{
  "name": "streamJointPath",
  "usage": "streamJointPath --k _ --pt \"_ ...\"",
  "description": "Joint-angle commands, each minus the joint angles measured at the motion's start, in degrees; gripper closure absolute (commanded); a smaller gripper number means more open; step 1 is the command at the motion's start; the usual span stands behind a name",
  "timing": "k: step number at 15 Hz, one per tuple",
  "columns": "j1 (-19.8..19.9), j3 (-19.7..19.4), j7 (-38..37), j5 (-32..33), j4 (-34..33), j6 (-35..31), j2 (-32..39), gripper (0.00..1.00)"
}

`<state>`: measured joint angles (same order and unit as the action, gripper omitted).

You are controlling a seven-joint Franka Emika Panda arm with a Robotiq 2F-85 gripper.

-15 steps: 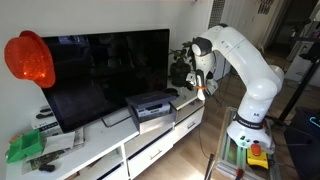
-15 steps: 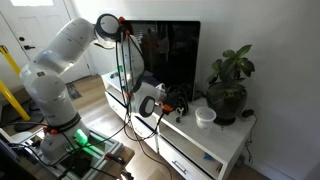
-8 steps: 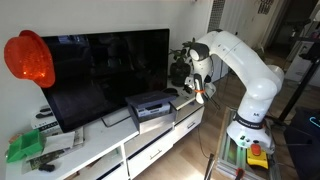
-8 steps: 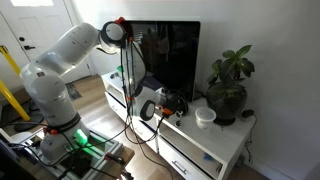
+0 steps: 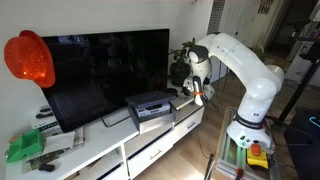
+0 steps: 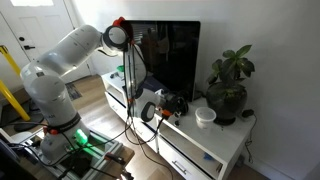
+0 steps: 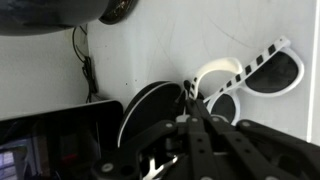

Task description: Remove the white glasses from the pouch and put it on the cabinet

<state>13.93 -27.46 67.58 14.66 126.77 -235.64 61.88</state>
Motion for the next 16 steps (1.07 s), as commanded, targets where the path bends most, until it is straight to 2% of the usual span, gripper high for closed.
streamJointPath --k 1,6,7,8,10,16 --pt "2.51 1.55 -2.43 3.74 -2.42 -0.15 1.49 1.00" --pt "3.99 2.19 -5.65 7.37 -3.49 1.90 2.08 1.00" --pt "4.10 2.14 -6.25 7.71 -3.58 2.38 2.03 0.74" --pt "4.15 2.05 -6.83 8.05 -3.49 3.17 1.74 0.73" --pt "4.31 2.09 -8.13 8.86 -3.33 4.56 0.79 0.60" --pt "4.51 2.22 -13.26 12.60 -2.49 10.83 -3.72 0.18"
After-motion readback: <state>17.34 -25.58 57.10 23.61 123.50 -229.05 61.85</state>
